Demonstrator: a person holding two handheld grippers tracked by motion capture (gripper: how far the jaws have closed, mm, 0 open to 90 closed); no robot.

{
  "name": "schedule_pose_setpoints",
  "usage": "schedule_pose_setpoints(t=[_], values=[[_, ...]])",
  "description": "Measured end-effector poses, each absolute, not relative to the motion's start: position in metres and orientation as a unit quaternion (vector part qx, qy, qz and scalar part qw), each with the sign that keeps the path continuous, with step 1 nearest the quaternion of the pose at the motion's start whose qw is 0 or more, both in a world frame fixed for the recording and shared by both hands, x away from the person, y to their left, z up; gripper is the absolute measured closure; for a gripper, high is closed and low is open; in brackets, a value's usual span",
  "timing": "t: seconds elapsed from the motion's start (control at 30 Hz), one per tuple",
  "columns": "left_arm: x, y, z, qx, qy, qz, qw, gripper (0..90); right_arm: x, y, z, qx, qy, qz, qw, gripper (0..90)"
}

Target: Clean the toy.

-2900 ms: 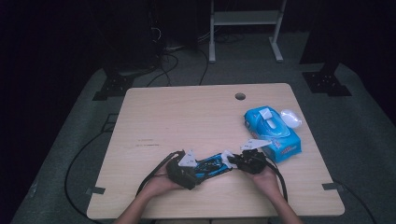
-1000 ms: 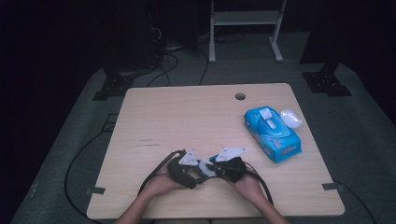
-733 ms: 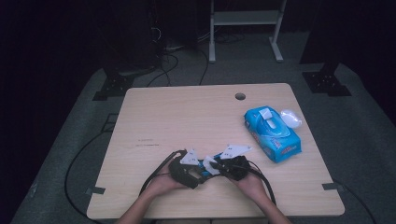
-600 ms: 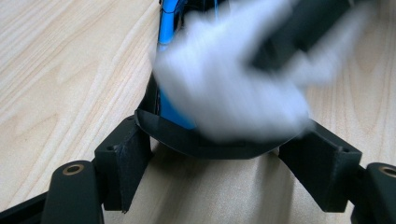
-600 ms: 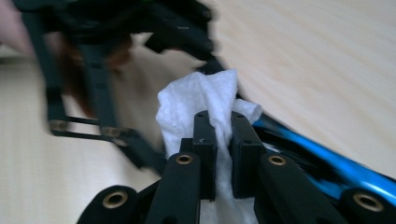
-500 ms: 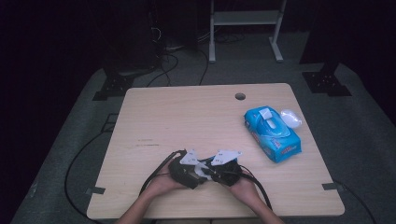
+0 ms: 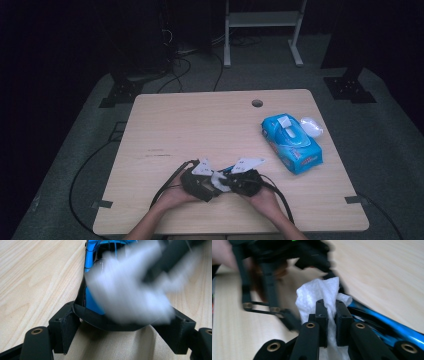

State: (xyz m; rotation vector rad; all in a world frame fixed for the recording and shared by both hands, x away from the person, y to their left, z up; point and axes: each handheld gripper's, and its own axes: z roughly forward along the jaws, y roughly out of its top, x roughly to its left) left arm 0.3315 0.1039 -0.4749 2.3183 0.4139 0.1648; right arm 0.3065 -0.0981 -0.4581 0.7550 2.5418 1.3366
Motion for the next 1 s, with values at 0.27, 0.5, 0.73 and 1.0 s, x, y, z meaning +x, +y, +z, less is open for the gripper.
schedule_pose_setpoints(t=[0.27, 0.5, 0.73, 1.0], values=[[0.332, 0.104, -0.475, 0.91, 0.159, 0.065, 0.378, 24.0, 0.315, -0.118, -0.45, 0.27, 0.853, 0.427, 0.133, 82.1], [0.331, 0.102, -0.475, 0.907, 0.164, 0.069, 0.382, 23.2, 0.311, -0.115, -0.452, 0.269, 0.852, 0.433, 0.122, 82.2], [0.331, 0.103, -0.474, 0.91, 0.158, 0.072, 0.377, 23.9, 0.308, -0.102, -0.452, 0.241, 0.865, 0.42, 0.127, 82.1], [0.331, 0.104, -0.474, 0.91, 0.156, 0.072, 0.377, 24.0, 0.322, -0.145, -0.45, 0.301, 0.85, 0.406, 0.151, 82.1]])
